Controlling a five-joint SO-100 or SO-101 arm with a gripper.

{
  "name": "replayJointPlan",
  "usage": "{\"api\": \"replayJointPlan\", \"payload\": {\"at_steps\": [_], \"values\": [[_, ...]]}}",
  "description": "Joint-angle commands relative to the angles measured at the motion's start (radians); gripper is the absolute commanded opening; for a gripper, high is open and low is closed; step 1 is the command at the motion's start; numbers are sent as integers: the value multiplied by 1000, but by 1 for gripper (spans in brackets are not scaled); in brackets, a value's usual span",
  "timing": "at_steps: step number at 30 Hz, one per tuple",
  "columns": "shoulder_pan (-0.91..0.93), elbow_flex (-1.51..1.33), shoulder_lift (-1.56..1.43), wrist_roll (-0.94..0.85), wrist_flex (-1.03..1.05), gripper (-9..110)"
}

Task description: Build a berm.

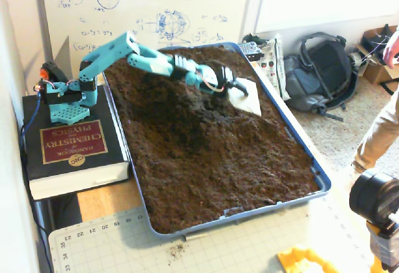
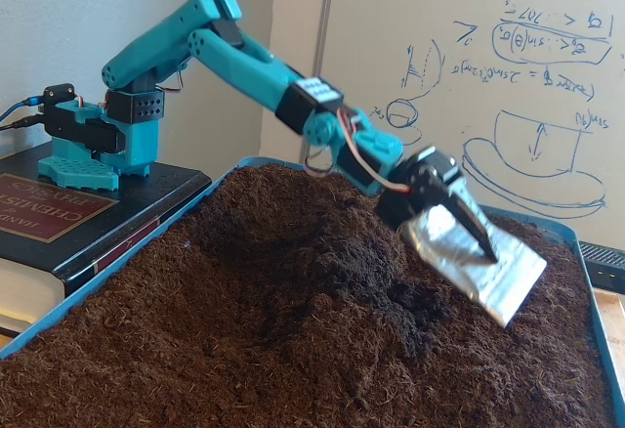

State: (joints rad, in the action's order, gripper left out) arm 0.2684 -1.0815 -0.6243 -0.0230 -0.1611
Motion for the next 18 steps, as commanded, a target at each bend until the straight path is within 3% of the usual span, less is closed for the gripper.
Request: {"api": "replayJointPlan", "payload": {"at_steps": [1, 7, 13, 18], "values": [[43, 95, -3, -11, -138, 1], [86, 95, 129, -18, -216, 1], [84, 77, 213, -160, -215, 1], [77, 75, 222, -175, -147, 1]]}}
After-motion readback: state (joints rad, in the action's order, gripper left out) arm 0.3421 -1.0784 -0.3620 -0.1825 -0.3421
